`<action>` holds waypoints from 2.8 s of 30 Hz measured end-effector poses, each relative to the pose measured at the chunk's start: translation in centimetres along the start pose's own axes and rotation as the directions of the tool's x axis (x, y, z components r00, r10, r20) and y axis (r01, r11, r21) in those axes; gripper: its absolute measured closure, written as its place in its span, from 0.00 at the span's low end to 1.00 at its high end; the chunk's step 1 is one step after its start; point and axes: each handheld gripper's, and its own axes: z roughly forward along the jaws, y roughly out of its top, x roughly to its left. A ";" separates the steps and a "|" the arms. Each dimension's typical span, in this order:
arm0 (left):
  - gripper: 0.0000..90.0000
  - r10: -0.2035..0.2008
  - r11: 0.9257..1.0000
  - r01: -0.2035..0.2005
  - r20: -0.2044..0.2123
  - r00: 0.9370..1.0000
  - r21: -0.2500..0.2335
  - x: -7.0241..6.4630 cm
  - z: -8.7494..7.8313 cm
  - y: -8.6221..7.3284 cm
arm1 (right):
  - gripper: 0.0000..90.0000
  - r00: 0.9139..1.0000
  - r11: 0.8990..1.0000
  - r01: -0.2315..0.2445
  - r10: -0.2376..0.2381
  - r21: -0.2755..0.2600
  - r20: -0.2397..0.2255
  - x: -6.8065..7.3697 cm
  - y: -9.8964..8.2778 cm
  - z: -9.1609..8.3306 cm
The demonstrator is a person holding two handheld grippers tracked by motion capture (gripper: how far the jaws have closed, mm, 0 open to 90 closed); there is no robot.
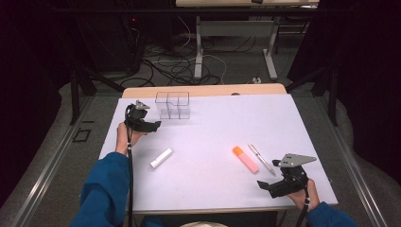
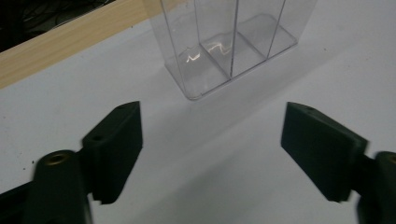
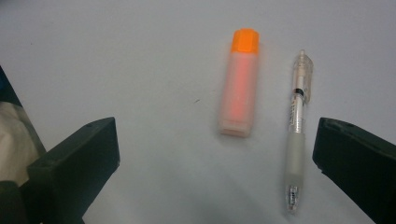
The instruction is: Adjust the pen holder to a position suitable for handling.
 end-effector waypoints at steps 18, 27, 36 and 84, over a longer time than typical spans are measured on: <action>0.85 -0.082 0.995 0.081 -0.031 0.996 -0.053 2.6 0.6 1.9 | 0.00 1.000 1.000 0.007 -0.007 0.012 -0.005 -0.1 0.0 0.0; 1.00 -0.085 0.996 0.083 -0.044 0.995 -0.041 2.9 2.6 2.9 | 0.01 1.000 1.000 0.003 -0.003 0.013 -0.005 -0.1 0.0 0.0; 1.00 -0.095 0.995 0.093 -0.040 0.995 -0.046 3.6 4.0 2.9 | 0.01 1.000 1.000 0.006 -0.006 0.012 -0.009 -0.1 0.0 0.0; 1.00 -0.022 1.000 0.022 0.033 0.999 -0.017 3.0 5.4 3.9 | 0.01 1.000 1.000 -0.003 0.003 0.014 -0.011 -0.2 0.0 0.1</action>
